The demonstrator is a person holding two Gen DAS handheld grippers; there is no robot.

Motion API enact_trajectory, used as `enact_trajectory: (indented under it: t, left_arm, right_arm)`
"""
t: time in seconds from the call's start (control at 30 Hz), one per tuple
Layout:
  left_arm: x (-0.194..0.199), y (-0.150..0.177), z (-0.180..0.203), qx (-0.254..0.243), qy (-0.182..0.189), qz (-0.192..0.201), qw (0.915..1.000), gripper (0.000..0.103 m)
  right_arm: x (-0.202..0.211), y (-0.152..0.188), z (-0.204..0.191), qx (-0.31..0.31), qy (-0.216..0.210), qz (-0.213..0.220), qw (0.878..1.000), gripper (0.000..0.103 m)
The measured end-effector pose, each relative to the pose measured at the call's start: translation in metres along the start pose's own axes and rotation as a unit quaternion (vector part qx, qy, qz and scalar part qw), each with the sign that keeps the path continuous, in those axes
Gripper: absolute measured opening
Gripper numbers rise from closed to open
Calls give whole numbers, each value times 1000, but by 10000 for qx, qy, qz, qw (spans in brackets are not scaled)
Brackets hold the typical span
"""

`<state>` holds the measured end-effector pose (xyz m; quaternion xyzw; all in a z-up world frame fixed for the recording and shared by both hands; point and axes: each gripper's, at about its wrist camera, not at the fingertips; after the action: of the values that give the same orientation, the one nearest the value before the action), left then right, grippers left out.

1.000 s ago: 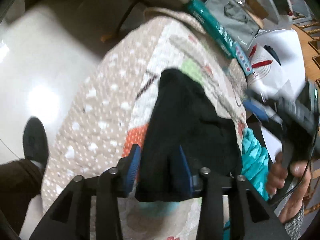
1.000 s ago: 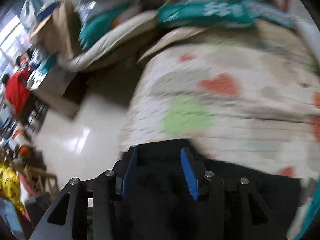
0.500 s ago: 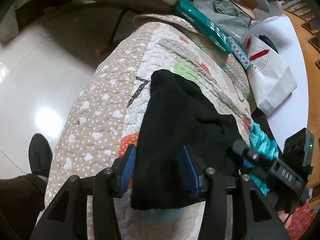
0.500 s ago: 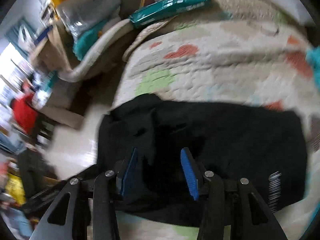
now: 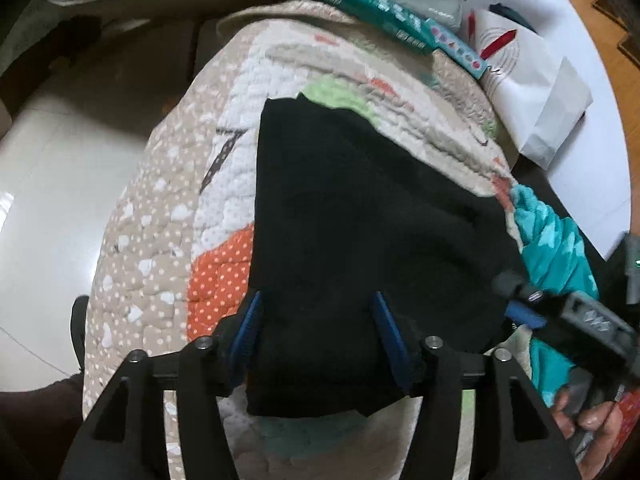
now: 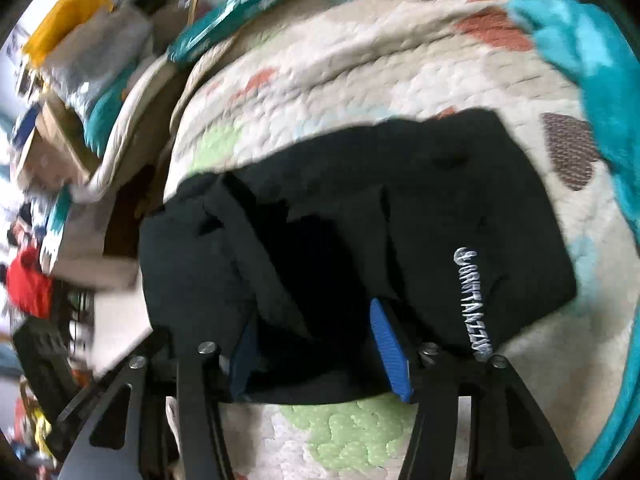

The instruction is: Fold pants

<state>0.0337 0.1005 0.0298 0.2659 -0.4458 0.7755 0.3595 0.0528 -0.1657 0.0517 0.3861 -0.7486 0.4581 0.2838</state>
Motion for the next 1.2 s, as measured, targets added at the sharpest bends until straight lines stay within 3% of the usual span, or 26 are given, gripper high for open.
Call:
enact_trajectory:
  t: [0.07,0.17,0.23,0.33,0.43,0.53,0.63,0.77,0.83,0.9,1.03,1.1,1.2]
  left_arm:
    - [-2,0,-6,161,19,-38,9999,63]
    - [-3,0,-14,380,118,-55,9992,63]
    - [-3,1,-13,335,90,-42,9994,63]
    - [-2,1,-18,362,91,-38,9993,63]
    - [1,1,-20,407,129,-62,9991,63]
    - [3,0,-22,485,182,-77,9986,63]
    - [5,-3,-24,568,196,-52,9982,63]
    - [9,-6,-30,745,141,45,9971,63]
    - [11,-8,-31,812,184,71,9965,63]
    - [12,-9,-29,756,174,98,9969,63]
    - [17,-10,-21,564,238,176,9980,63]
    - [19,-11,-15,429,269,224,9985,63]
    - [22,-14,4,3,222,204,9995,63]
  right_arm:
    - [15,-3,-15,239,176,496,9983,60]
    - [36,-9,-55,731,-352,1056,9911,60]
    - [33,-10,-77,941,-894,916,9873,60]
    - [4,-12,-89,771,-1415,267,9866,60]
    - [-35,-14,-81,580,-1053,-218,9925,56]
    - [-50,-18,-52,124,-788,-188,9966,36]
    - [-29,-16,-43,-68,-781,233,9967,40]
    - [10,-7,-51,556,-685,762,9932,43]
    - [18,-2,-46,761,-868,730,9906,43]
    - [7,13,-48,947,-970,412,9899,43]
    - [-21,29,-32,732,-626,-94,9953,43]
    - [-7,25,-12,357,-831,42,9959,43]
    - [29,11,16,57,-590,613,9964,46]
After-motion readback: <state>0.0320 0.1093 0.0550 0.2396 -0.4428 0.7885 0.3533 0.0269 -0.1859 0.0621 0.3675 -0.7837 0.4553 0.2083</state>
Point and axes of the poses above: each gripper's, at about its wrist camera, not at the fingertips, and x roughly against the way its jaws point, z to its right, y to its underside, and after that the axes turned 8 degrees about z, right-handed
